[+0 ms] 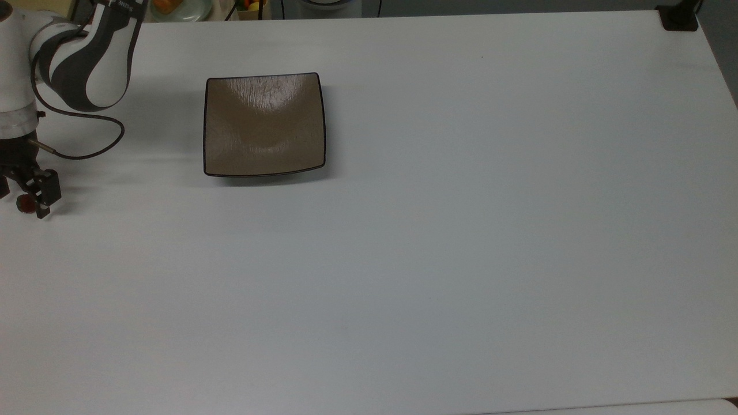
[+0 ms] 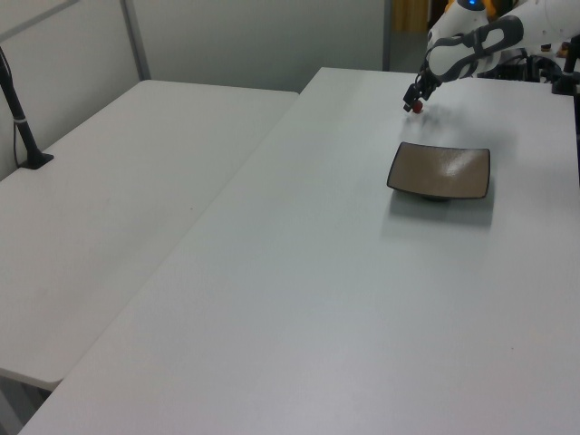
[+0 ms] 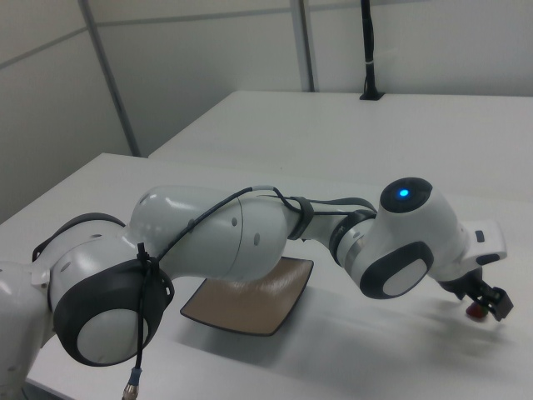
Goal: Strawberries on a ceramic plate
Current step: 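Close the gripper on the strawberry and lift it, then carry the held strawberry over the brown ceramic plate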
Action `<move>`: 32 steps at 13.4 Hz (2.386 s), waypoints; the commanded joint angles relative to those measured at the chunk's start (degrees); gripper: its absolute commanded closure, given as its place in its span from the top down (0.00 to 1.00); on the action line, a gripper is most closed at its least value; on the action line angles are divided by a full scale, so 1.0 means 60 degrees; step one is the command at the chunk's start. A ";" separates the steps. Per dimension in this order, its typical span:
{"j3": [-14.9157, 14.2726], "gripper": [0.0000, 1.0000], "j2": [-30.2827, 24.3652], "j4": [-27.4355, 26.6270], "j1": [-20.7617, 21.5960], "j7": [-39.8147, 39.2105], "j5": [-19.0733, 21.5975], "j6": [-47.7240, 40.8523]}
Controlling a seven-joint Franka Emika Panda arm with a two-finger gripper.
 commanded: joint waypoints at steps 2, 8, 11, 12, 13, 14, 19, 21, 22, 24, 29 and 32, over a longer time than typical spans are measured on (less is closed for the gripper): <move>-0.0043 0.34 -0.0001 0.0031 0.0078 -0.0013 0.0117 0.0109; -0.0043 0.06 -0.0423 -0.0173 0.0194 -0.0014 0.0087 -0.0052; -0.0043 0.08 -0.1155 -0.0277 0.0400 0.0001 0.0131 -0.1423; -0.0043 0.08 -0.1578 -0.0291 0.0559 -0.0013 0.0131 -0.2242; -0.0043 0.08 -0.2003 -0.0291 0.0633 -0.0028 0.0131 -0.3178; -0.0043 0.08 -0.2472 -0.0291 0.0837 -0.0043 0.0131 -0.4173; -0.0043 0.08 -0.4026 -0.0568 0.1731 -0.0087 0.0131 -0.7198; -0.0043 0.08 -0.4715 -0.1182 0.2214 -0.0101 0.0116 -0.7610; -0.0043 0.08 -0.4979 -0.1461 0.2419 -0.0087 0.0087 -0.7698; -0.0043 0.08 -0.5433 -0.1959 0.2844 -0.0072 0.0058 -0.7889; -0.0116 0.10 -0.6256 -0.3994 0.4280 0.0045 -0.0396 -0.8051; -0.0102 0.10 -0.6183 -0.4801 0.4516 0.0045 -0.0761 -0.7934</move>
